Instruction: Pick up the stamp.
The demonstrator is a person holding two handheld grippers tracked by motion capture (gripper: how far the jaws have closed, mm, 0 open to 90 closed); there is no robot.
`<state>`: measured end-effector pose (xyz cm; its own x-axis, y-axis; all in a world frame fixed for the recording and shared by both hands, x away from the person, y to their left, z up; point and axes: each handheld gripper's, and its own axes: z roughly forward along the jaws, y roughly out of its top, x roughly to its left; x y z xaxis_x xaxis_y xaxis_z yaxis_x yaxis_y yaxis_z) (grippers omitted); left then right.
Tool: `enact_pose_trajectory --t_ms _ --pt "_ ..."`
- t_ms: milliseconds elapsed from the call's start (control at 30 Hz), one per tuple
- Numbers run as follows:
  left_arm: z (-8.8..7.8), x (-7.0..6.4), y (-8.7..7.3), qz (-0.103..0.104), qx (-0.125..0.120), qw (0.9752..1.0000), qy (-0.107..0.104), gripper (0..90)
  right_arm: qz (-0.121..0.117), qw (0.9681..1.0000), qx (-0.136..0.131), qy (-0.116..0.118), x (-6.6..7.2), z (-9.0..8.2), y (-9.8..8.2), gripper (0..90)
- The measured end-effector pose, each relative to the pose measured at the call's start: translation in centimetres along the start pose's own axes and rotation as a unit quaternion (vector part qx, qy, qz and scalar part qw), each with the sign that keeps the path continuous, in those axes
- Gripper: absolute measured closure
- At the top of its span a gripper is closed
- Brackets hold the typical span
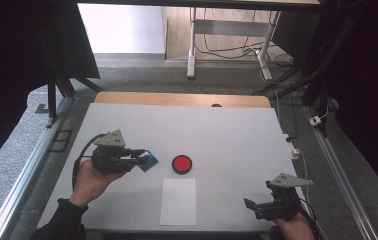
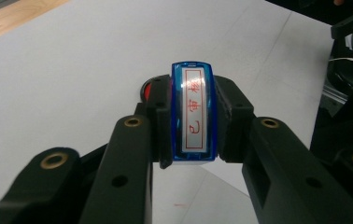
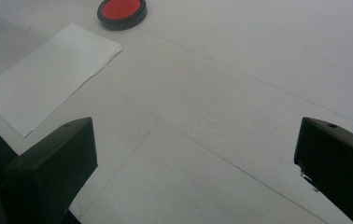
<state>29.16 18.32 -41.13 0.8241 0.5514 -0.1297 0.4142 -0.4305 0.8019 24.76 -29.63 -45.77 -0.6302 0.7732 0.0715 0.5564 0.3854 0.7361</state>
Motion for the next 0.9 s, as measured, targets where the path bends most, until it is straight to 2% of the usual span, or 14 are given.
enact_pose_trajectory --t_ms 500,900 --pt "1.9 -1.3 2.0 0.027 0.0 0.9992 -0.029 70.6 0.0 1.0 -0.001 -0.001 0.0 0.0 0.0 0.0" --pt "3.0 -2.3 2.9 0.037 -0.003 0.9979 -0.053 70.6 0.0 1.0 0.0 -0.001 0.0 0.0 0.0 0.0"
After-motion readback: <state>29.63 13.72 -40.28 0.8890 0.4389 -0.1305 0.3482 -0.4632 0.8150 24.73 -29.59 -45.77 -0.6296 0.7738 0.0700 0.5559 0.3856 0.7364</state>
